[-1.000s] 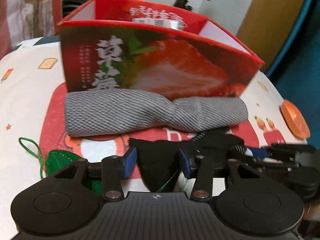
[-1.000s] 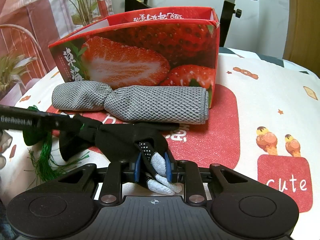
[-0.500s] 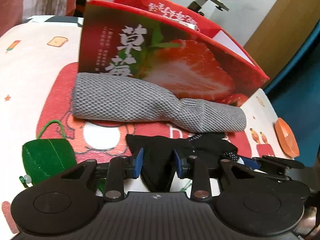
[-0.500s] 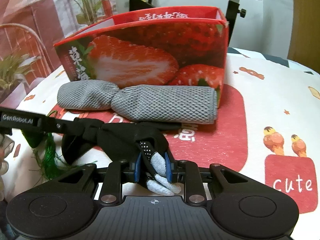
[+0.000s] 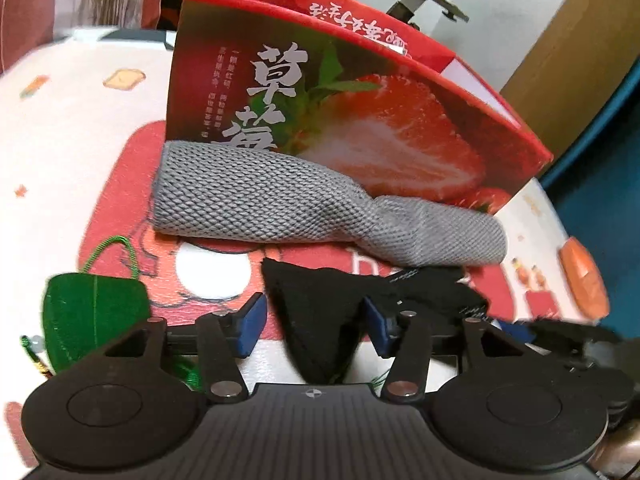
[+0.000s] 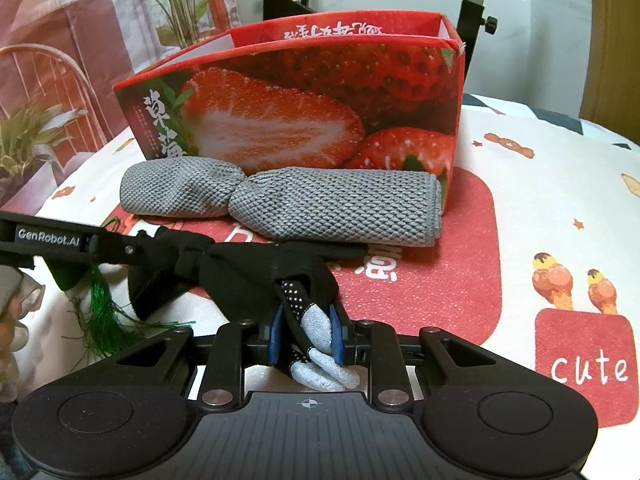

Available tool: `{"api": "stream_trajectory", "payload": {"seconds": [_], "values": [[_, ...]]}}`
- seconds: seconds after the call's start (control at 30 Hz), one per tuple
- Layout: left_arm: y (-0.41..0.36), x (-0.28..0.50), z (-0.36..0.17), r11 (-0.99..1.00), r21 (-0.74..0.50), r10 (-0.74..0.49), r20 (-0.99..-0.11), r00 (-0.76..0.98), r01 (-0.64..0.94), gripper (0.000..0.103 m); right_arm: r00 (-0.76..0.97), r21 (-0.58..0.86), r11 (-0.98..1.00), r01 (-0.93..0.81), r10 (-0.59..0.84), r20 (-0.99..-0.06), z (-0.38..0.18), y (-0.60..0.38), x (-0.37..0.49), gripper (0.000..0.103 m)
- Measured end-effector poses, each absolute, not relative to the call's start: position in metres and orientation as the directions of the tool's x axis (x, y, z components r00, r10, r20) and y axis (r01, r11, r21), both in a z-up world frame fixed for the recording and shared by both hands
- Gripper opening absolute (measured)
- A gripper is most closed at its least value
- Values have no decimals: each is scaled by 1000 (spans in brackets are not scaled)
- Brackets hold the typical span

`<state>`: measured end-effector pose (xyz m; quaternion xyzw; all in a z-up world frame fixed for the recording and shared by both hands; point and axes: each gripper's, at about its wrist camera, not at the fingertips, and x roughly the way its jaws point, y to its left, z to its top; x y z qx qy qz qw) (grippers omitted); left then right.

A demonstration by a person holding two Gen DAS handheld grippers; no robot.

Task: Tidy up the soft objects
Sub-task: 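Carry the black glove with the right tool over the red box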

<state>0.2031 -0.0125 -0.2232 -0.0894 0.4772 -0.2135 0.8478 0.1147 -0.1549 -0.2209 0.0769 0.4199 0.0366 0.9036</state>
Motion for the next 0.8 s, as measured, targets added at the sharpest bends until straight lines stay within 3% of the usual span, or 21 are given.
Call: {"api": "stream_trajectory", "payload": {"seconds": [0.03,0.1,0.23,0.57,0.8], "values": [[-10,205,-225,882,-388,-470,-761,446,267,35,644,184,983,-2,142,-752,-221,-155,114,21],[-3,207,-231,842,-487,-539,-736,411,232,33,641,197,980,-3,153,-752,-221,-155,114,21],[2,203,-233,827,-517,-560,-718,414,222,27,639,203,979,-3,158,-753,-221,-155,113,21],[2,190,-202,828,-478,-558,-652,513,294,26,701,212,977,-38,177,-691,-201,-153,110,16],[9,183,-145,808,-425,-588,-527,614,409,26,798,168,979,-115,192,-571,-152,-147,117,16]]}}
